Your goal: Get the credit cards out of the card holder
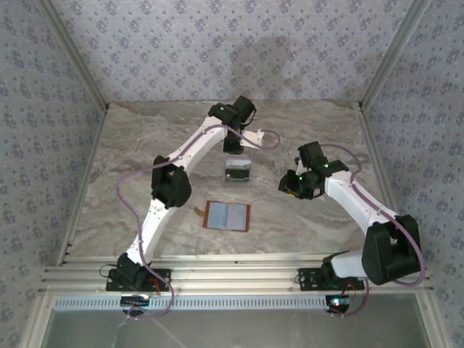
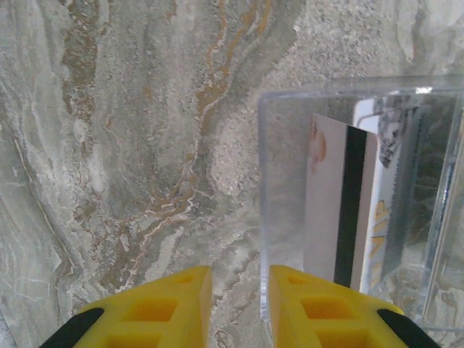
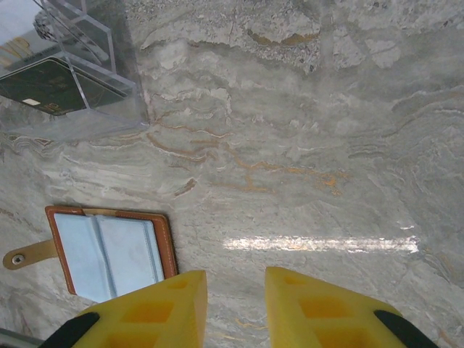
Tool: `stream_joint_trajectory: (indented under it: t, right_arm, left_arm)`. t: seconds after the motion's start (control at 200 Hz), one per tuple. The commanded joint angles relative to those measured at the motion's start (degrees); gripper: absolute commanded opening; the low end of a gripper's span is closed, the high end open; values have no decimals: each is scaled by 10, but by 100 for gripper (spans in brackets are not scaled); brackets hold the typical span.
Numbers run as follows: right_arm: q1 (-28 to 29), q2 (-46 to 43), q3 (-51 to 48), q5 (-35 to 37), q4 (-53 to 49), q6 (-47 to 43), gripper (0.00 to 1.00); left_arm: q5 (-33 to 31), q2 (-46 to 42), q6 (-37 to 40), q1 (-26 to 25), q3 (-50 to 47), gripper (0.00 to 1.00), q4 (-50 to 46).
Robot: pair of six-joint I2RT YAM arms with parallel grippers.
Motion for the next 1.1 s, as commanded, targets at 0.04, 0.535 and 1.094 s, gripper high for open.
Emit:
stream_joint_trajectory:
  t: [0.04,0.535,1.094]
  right_arm:
    - [6,-7,8,0,0,0,28]
    - [27,-4,11,11,3,11,29]
    - [32,-4,5,18,1,14,30]
  left_arm:
    - [35,-40,-44,1,19,28,2]
    - [90,-43,-33,8,-39,35,-82]
    - [87,-8,-34,15,-35,41,-84]
